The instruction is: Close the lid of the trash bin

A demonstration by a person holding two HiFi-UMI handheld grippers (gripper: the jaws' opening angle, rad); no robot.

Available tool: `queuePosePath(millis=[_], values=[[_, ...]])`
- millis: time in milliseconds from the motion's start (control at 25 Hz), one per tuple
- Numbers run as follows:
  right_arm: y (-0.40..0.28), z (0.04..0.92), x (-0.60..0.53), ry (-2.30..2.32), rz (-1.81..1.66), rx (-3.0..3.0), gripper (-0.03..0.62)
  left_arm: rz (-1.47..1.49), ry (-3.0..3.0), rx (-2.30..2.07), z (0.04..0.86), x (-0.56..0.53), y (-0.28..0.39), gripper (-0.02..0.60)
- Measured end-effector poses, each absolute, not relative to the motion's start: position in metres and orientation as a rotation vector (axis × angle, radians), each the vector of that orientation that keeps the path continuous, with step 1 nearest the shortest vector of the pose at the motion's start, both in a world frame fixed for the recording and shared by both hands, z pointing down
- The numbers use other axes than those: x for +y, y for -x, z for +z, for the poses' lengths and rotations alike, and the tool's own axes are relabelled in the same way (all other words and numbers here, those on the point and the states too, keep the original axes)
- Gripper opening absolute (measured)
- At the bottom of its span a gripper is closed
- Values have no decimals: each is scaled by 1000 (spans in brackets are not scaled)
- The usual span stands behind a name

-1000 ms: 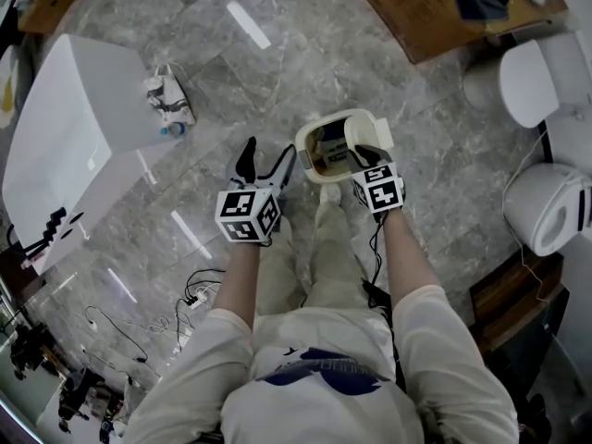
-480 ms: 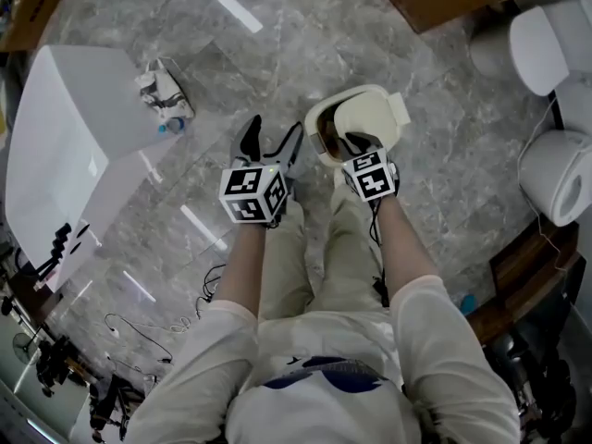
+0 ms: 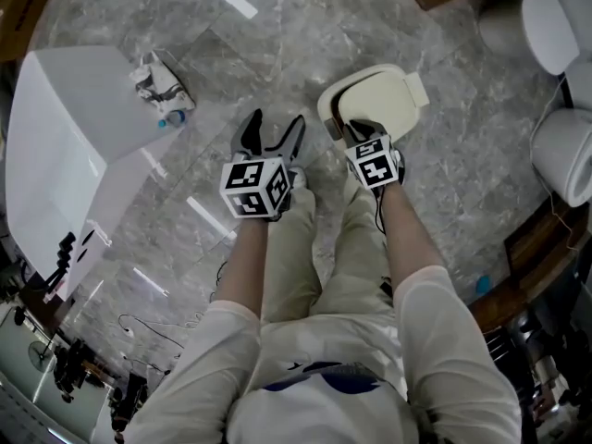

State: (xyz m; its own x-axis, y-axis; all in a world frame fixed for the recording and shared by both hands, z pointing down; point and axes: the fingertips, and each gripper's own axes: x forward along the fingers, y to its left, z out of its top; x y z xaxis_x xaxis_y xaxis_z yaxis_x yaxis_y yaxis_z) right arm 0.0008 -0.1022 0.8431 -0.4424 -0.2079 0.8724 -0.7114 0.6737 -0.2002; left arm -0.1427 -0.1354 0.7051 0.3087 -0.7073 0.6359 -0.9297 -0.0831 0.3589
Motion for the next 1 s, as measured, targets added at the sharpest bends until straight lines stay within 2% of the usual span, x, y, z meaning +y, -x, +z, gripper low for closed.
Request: queuePosePath(millis=[1000], values=[[18, 912, -92, -838, 689, -1859, 57, 419, -1774, -1411, 773, -90, 209, 331]])
